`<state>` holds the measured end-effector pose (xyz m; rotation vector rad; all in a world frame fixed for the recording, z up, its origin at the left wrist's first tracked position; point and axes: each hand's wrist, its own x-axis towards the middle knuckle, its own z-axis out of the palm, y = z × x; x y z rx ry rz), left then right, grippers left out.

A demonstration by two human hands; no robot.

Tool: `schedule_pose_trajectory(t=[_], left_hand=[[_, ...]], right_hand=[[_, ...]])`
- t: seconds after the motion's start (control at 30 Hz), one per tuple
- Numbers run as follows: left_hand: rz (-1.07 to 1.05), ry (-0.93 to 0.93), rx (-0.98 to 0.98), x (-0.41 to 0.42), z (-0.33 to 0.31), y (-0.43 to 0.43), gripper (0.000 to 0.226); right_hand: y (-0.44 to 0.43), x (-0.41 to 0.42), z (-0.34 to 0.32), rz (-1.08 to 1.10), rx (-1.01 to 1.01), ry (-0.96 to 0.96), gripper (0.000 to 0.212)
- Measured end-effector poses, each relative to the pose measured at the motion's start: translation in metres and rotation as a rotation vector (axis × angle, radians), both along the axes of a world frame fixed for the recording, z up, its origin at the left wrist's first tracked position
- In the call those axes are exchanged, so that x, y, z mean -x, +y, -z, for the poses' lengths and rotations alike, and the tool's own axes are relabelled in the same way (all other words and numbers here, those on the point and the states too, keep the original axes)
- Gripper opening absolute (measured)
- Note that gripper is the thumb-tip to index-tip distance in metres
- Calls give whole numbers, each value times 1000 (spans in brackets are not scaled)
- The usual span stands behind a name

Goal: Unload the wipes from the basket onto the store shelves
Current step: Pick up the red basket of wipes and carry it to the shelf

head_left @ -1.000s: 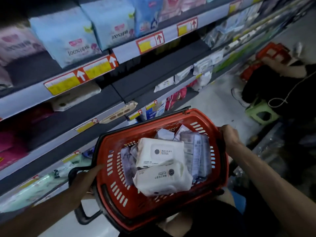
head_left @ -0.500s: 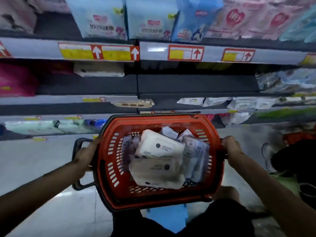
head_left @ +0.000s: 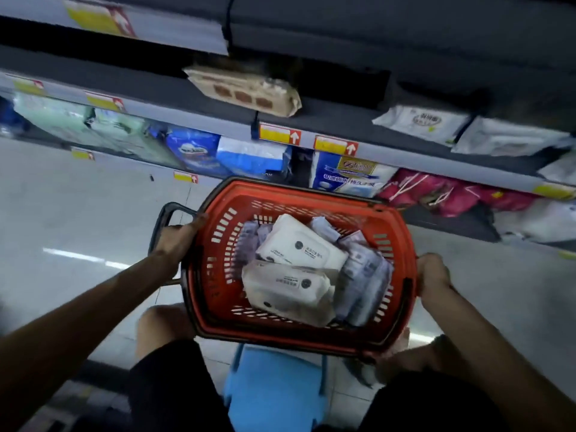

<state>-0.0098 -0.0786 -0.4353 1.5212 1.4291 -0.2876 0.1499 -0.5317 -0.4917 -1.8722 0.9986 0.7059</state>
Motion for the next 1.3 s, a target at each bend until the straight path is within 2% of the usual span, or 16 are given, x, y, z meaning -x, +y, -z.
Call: schedule_pose_trajectory(t=[0.13, 0.33, 0.47, 0.6, 0.67, 0.77, 0.93, 0.97, 1.07, 1.1, 1.2, 1.3], left_hand=[[138, 12, -59, -16, 82, -10, 56], [322, -7, -187, -46, 179, -18, 65], [211, -78, -197, -73, 222, -5, 66], [45, -182, -200, -83, 252, -1, 63], [-42, -229, -154, -87, 262, 1, 60], [-35, -328, -121, -88, 270, 7, 73], [29, -322, -198, -87, 255, -3, 62], [88, -302, -219, -84, 253, -5, 67], [232, -248, -283, -78, 247, -1, 107], [281, -231, -314, -77, 249, 1, 107], [462, -190, -458, -71, 248, -5, 74], [546, -147, -596, -64, 250, -17, 82]], right_hand=[[9, 2, 40, 43, 76, -19, 19], [-4, 6, 141, -63, 170, -138, 51], [13, 12, 167, -196, 335, -333, 32], [14, 15, 197, -316, 460, -557, 45], [9, 9, 205, -342, 460, -602, 41], [7, 6, 206, -322, 442, -685, 28], [18, -5, 209, -380, 464, -692, 42], [20, -3, 207, -400, 498, -676, 44], [34, 2, 202, -382, 558, -646, 51], [39, 5, 202, -374, 584, -617, 54], [47, 14, 200, -462, 663, -553, 70], [49, 20, 197, -509, 669, -518, 89]])
